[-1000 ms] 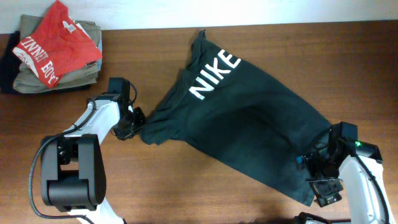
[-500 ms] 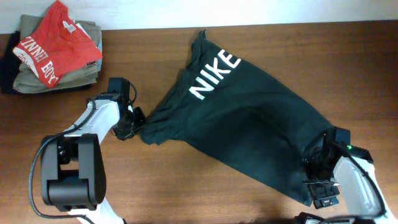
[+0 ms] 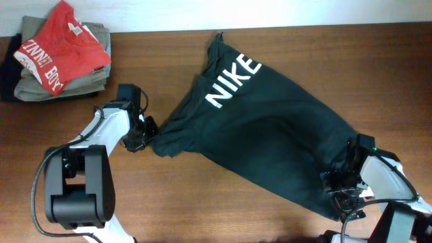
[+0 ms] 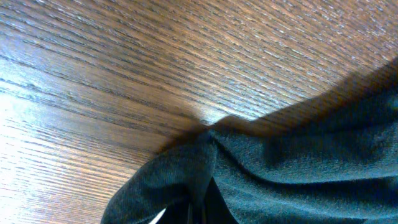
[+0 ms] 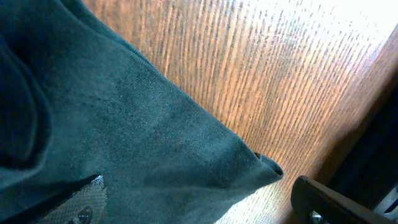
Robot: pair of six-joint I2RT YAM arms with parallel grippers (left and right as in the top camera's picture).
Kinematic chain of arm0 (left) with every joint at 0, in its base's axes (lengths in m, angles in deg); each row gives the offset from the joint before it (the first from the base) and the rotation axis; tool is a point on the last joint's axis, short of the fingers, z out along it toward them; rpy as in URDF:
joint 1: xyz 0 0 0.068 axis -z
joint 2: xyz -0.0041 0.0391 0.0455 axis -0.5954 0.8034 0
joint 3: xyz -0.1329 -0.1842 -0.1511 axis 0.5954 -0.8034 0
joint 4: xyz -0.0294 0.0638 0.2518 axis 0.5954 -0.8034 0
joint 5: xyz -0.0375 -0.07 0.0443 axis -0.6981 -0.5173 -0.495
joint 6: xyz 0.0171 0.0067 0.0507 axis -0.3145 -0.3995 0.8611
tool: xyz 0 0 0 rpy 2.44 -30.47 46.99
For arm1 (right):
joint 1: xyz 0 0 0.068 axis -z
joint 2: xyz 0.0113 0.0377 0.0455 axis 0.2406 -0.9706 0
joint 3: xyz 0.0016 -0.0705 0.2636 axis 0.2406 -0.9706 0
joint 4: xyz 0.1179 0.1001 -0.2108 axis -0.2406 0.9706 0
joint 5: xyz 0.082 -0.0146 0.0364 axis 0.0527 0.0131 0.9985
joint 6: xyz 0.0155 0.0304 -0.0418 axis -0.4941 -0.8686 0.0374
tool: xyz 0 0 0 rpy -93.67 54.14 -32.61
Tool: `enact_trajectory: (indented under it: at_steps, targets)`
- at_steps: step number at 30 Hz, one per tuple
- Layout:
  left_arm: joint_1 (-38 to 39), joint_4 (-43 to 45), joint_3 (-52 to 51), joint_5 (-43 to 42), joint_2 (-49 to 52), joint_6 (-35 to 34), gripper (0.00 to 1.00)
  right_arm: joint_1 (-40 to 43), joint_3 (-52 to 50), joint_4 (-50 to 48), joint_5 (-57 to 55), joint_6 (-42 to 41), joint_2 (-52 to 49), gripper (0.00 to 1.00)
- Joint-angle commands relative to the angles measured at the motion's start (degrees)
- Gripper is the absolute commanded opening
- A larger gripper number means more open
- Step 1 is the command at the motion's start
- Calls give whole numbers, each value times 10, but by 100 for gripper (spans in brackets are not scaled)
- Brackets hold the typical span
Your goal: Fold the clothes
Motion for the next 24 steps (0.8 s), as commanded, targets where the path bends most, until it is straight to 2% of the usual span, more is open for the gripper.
enact_trajectory:
  at_steps: [1,6,9,13,16,18,19,21,24]
  targets:
    - [7,0,-37,-11,63,1,1,-3,-35,-65,-14,-18,-74,100]
    - [7,4,-37,-11,63,1,1,-3,-35,-134,-5,68,-75,98]
    - [7,5,-37,-11,63,1,1,-3,-35,-173,18,101,-76,88]
    - [7,5,-37,-11,63,1,1,-3,-35,-241,71,163,-76,88]
    - [7,5,-37,-10,63,1,1,-3,-35,-232,72,162,-76,88]
    - [7,5,-37,-10,63,1,1,-3,-35,-221,72,163,-76,76]
    - [7,6,-37,-10,63,1,1,-3,-35,-215,72,163,-76,64]
    - [7,5,-37,-11,63,1,1,-3,-35,-209,72,163,-76,53]
    - [7,4,-37,-23,63,1,1,-3,-34,-206,70,162,-75,25]
